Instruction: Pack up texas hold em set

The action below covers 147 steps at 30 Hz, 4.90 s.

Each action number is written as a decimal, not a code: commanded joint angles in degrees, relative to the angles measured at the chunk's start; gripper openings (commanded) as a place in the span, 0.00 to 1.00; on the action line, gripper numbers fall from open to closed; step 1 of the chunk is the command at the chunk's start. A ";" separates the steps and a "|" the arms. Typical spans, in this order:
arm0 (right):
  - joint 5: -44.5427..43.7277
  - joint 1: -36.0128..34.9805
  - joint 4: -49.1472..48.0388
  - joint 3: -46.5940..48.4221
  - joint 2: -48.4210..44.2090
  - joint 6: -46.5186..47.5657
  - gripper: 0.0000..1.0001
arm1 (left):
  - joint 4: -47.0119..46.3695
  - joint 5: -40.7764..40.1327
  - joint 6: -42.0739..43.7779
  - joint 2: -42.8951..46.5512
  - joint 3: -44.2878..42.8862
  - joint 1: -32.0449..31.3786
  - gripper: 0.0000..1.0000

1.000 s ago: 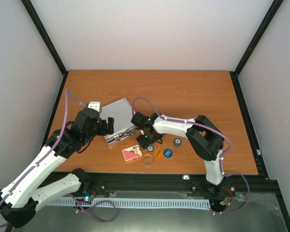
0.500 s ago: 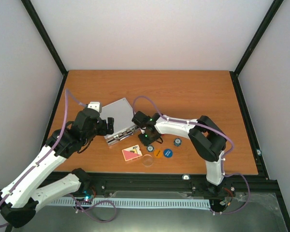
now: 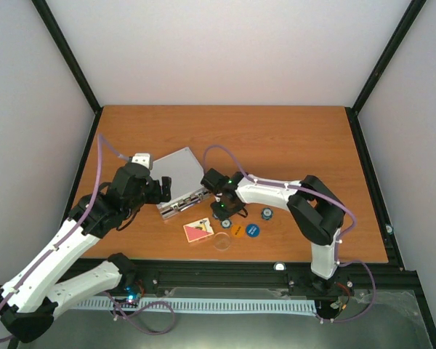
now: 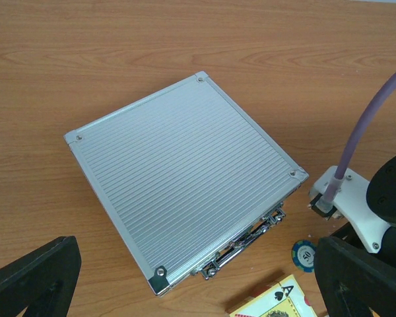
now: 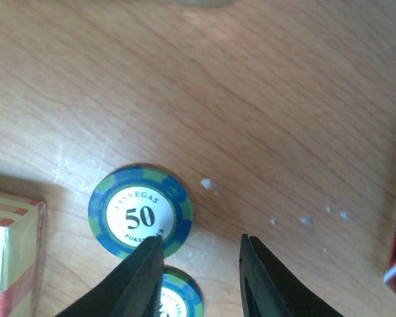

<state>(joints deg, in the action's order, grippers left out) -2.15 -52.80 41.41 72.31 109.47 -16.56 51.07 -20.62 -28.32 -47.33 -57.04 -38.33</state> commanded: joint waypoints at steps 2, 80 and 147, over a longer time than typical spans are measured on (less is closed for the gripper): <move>-2.50 0.00 1.66 -0.92 -4.88 -1.51 0.41 | 1.05 -0.85 -0.62 0.76 -0.27 -0.04 1.00; 0.74 -4.74 2.19 -2.33 -3.92 -7.52 0.71 | 3.65 -0.39 0.89 -1.32 -5.29 0.01 1.00; -3.90 0.83 9.12 -3.65 -6.54 -7.15 0.68 | 5.45 -2.32 -1.17 3.54 -3.01 0.01 1.00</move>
<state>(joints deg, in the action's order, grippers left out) -8.93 -53.19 51.27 71.18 105.10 -23.68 55.57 -22.35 -28.71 -44.12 -59.70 -38.33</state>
